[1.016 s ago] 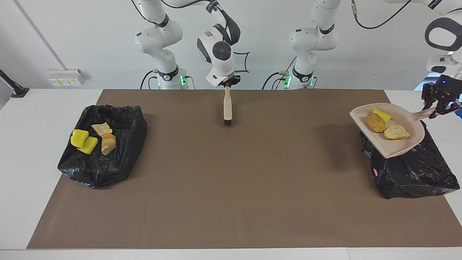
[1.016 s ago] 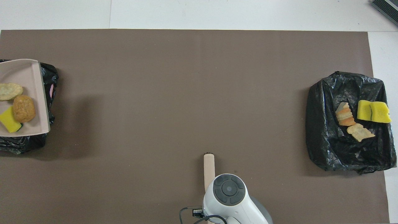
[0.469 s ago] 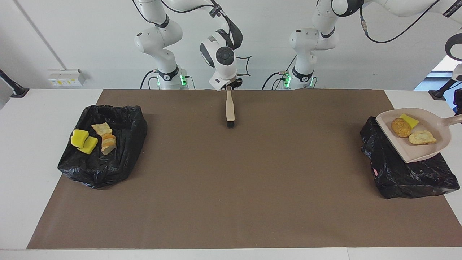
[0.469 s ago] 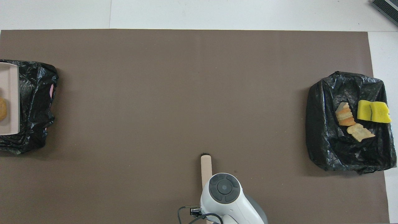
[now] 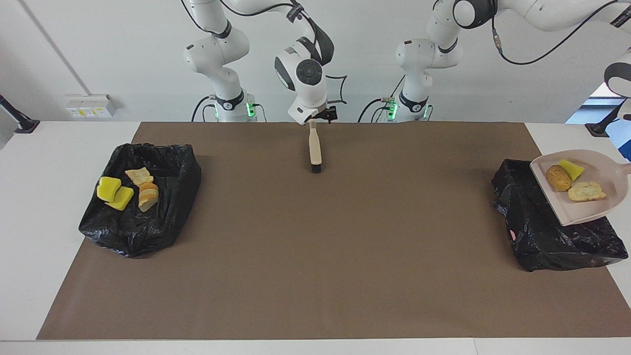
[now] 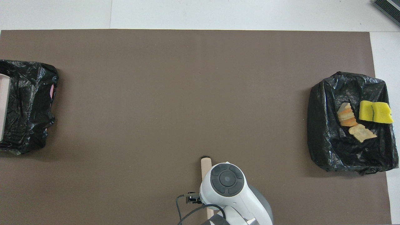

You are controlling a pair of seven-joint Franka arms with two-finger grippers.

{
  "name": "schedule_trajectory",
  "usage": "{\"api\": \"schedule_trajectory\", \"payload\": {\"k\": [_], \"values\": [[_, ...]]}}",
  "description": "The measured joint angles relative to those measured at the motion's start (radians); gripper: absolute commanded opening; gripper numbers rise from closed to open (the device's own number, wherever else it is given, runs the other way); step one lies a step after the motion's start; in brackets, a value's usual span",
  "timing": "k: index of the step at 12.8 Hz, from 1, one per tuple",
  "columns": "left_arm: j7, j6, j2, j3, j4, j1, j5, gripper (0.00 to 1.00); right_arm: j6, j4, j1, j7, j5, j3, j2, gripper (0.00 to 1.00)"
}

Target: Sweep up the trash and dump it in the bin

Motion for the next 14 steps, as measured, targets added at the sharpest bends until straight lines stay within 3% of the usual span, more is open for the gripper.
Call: {"api": "schedule_trajectory", "payload": {"k": [3, 8, 11, 14], "values": [[-0.129, 0.006, 0.016, -0.013, 0.0, -0.036, 0.139, 0.0, 0.0, 0.069, -0.117, -0.059, -0.124, -0.004, 0.002, 1.0], [-0.186, 0.012, 0.021, -0.029, 0.0, -0.047, 0.336, 0.0, 0.0, 0.193, -0.269, -0.131, -0.299, -0.01, 0.007, 1.0], [-0.219, 0.016, 0.018, -0.057, 0.001, -0.047, 0.445, 0.0, -0.008, 0.264, -0.327, -0.134, -0.33, -0.01, 0.01, 1.0], [-0.301, 0.009, 0.018, -0.106, 0.002, -0.047, 0.576, 0.0, -0.131, 0.376, -0.417, -0.193, -0.332, -0.013, 0.007, 1.0]]}}
